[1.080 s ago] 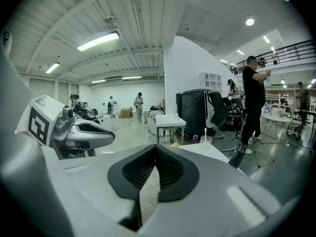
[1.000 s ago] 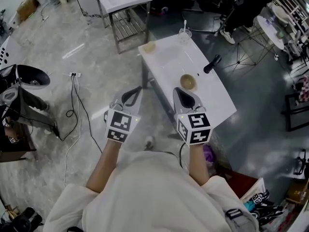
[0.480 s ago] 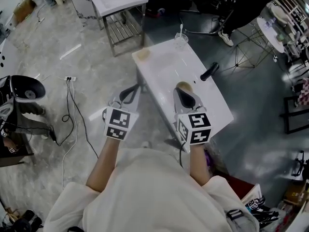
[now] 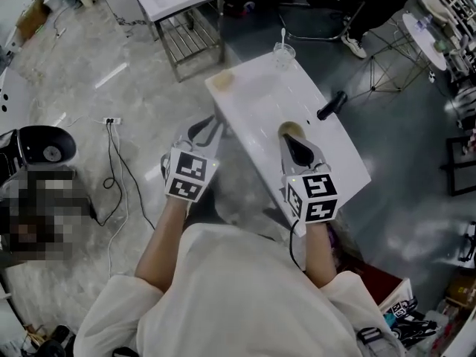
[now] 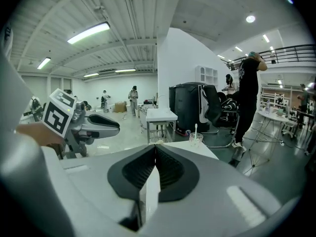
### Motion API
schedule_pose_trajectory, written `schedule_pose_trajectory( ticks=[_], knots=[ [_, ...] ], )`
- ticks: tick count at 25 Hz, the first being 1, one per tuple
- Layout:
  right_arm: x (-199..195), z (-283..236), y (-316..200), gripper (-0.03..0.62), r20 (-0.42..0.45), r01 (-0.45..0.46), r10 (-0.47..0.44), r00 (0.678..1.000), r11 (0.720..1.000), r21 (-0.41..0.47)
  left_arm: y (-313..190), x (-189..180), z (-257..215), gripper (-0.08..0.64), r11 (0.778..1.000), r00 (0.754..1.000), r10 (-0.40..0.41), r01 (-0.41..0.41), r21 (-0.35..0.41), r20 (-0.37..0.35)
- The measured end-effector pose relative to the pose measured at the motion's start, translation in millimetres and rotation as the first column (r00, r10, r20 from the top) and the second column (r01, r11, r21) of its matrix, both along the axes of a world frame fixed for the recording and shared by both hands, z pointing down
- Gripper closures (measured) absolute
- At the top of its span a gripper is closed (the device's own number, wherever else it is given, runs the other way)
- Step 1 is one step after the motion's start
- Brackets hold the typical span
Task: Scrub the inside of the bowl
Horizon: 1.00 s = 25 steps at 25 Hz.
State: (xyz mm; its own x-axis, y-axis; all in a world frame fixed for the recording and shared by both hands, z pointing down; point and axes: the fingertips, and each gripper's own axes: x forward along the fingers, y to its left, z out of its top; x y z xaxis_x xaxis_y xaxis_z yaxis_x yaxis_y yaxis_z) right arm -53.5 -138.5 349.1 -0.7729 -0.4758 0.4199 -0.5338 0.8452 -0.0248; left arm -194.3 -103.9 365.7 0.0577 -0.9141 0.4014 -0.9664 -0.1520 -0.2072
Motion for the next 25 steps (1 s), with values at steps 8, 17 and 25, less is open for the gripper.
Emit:
schedule_pose_trajectory(
  ticks=[8,17,25],
  knots=[
    [-31,11,-67,0.584,-0.012,-0.127,0.127,0.992,0.992,0.001,-91,-62,31,0.436,0.998,1.000,0.026,-0.026,-0.061,-0.010],
    [-59,44,-135,0.584,-0.076,-0.260,0.257,0.963,0.965,-0.027,-188,-119,97,0.392,0.972,0.992,0.076,-0.096,-0.213,-0.097],
    [-49,83,-162,0.584,-0.141,-0.393,0.376,0.916,0.911,-0.126,-231,-128,182,0.312,0.902,0.984,0.139,-0.173,-0.396,-0.113]
  ],
)
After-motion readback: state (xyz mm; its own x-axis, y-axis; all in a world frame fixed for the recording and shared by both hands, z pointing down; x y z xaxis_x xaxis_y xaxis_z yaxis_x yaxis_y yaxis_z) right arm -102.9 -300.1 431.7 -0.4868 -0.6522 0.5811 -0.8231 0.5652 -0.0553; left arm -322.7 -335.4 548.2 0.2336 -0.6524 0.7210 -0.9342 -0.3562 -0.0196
